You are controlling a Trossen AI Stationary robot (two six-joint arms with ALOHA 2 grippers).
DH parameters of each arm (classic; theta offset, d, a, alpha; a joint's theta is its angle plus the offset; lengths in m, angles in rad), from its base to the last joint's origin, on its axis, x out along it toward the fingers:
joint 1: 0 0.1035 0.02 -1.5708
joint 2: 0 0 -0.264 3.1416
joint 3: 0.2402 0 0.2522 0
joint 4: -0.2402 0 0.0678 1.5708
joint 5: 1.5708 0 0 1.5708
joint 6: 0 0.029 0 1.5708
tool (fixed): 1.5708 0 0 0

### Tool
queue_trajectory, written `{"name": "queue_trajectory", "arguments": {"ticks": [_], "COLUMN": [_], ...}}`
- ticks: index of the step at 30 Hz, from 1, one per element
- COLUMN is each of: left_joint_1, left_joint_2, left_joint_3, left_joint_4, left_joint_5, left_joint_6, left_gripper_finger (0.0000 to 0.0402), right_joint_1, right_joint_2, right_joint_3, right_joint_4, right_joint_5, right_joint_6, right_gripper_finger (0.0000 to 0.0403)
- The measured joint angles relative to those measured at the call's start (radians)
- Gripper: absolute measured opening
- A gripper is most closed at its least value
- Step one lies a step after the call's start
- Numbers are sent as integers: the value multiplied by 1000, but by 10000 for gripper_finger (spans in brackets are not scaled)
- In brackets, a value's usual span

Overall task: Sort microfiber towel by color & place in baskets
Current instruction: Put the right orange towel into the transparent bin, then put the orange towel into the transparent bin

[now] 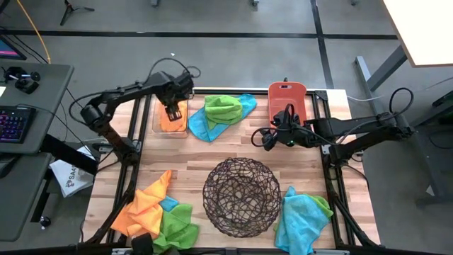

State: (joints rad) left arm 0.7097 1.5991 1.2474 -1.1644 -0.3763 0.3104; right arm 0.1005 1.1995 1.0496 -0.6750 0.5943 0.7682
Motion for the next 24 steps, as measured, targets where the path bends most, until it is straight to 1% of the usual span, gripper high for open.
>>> {"name": "queue_trajectory", "arguments": {"ticks": [3, 5, 9, 13, 16, 18, 19, 21, 24], "left_joint_1": [0, 0, -1, -11, -35, -78, -111, -194, -350], "left_joint_2": [-53, -99, -218, -311, -377, -426, -450, -509, -593], "left_joint_3": [60, 87, 90, 90, 90, 90, 87, 66, 7], "left_joint_4": [-38, -69, -74, -100, -173, -209, -217, -213, -220], "left_joint_5": [11, 52, 166, 205, 355, 439, 457, 460, 444], "left_joint_6": [-42, -96, -205, -293, -385, -436, -472, -574, -775], "left_gripper_finger": [180, 190, 198, 198, 198, 198, 198, 198, 198], "right_joint_1": [0, 0, -2, -17, -29, -29, -29, -29, -29], "right_joint_2": [-1, -8, -31, -54, -65, -69, -70, -70, -70], "right_joint_3": [0, 0, 0, 0, 0, 0, 0, 0, 0], "right_joint_4": [0, 0, 3, 3, 3, 0, 0, -1, -1], "right_joint_5": [0, 0, 14, 27, 26, 23, 22, 15, 3], "right_joint_6": [-22, -34, -61, -91, -102, -104, -104, -107, -114], "right_gripper_finger": [297, 297, 297, 297, 297, 297, 297, 297, 297]}}
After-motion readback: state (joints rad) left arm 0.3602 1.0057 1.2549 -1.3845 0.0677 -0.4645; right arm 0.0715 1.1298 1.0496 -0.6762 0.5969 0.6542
